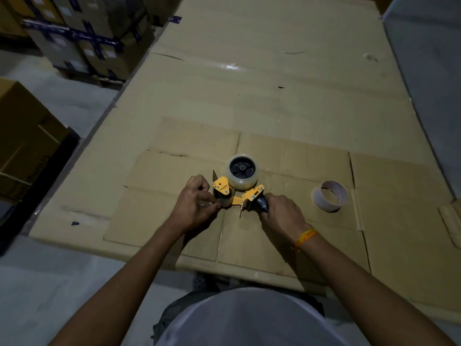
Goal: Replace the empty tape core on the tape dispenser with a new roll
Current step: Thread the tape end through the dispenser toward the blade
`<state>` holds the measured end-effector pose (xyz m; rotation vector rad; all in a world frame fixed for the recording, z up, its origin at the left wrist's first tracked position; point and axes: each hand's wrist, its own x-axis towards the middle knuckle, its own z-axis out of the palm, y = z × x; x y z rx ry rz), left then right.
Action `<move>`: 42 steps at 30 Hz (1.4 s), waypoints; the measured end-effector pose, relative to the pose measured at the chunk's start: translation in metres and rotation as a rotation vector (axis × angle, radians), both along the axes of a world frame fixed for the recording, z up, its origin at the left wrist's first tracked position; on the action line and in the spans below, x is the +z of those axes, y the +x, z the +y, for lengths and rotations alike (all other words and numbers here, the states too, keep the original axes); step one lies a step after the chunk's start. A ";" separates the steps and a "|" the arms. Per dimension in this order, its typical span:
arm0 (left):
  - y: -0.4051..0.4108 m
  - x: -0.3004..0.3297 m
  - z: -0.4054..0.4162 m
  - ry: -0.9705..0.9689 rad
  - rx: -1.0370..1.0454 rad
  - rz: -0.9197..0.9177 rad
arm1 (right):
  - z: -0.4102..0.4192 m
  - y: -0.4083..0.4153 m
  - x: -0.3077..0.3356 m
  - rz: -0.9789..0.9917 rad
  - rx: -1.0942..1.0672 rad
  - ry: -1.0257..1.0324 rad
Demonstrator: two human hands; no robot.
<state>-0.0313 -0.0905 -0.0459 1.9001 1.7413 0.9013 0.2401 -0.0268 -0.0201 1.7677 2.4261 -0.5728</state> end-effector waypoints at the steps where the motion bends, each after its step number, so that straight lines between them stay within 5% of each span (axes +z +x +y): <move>1: -0.005 -0.001 0.001 0.001 0.014 -0.004 | 0.001 0.001 0.000 0.005 -0.001 0.007; 16: -0.041 0.009 0.039 -0.049 0.021 0.084 | 0.013 0.027 -0.005 -0.057 0.052 0.002; 20: -0.038 0.014 0.051 -0.024 -0.016 0.094 | 0.007 0.020 -0.004 0.088 0.066 -0.042; 42: -0.041 0.013 0.095 -0.047 -0.077 0.251 | 0.011 0.000 0.000 -0.028 0.140 0.353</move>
